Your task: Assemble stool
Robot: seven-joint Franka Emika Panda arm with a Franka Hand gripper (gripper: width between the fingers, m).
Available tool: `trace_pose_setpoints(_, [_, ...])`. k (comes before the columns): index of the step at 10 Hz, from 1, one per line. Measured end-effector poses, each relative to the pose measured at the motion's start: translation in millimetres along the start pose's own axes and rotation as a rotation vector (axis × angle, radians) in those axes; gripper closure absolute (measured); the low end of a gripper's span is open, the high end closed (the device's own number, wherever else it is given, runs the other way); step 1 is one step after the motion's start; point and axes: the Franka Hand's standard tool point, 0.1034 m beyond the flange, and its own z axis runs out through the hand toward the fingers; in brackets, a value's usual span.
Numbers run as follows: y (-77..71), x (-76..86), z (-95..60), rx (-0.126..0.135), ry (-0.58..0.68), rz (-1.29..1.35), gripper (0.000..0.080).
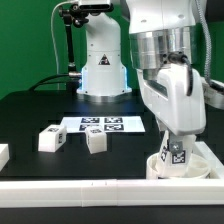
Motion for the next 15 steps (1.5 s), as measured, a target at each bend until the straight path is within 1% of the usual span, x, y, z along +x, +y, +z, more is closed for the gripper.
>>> trace_pose_setpoints(5, [-1.6, -0.5, -0.8, 0.005, -0.037, 0.391, 0.0459])
trace_pose_setpoints(6, [-1.6, -1.0, -0.7, 0.004, -0.038, 0.429, 0.0459])
trace_pose_setpoints(8, [-1.5, -2.0, -0.9, 0.003, -0.038, 0.412, 0.045])
trace_pose_setpoints(9, [-2.8, -4.1, -4.2, -0.002, -0.042, 0.38, 0.0257])
trace_pose_setpoints(10, [-5.0, -6.2, -8.2, -0.004, -0.047, 0.343, 0.0257])
trace_pose_setpoints(11, [-6.4, -8.6, -13.3, -0.008, -0.053, 0.319, 0.0169])
trace_pose_setpoints(12, [-8.8, -9.9, -18.6, 0.0, -0.056, 0.305, 0.0155])
trace_pose_setpoints(15, [-7.9, -9.9, -16.4, 0.0, -0.055, 0.264, 0.0151])
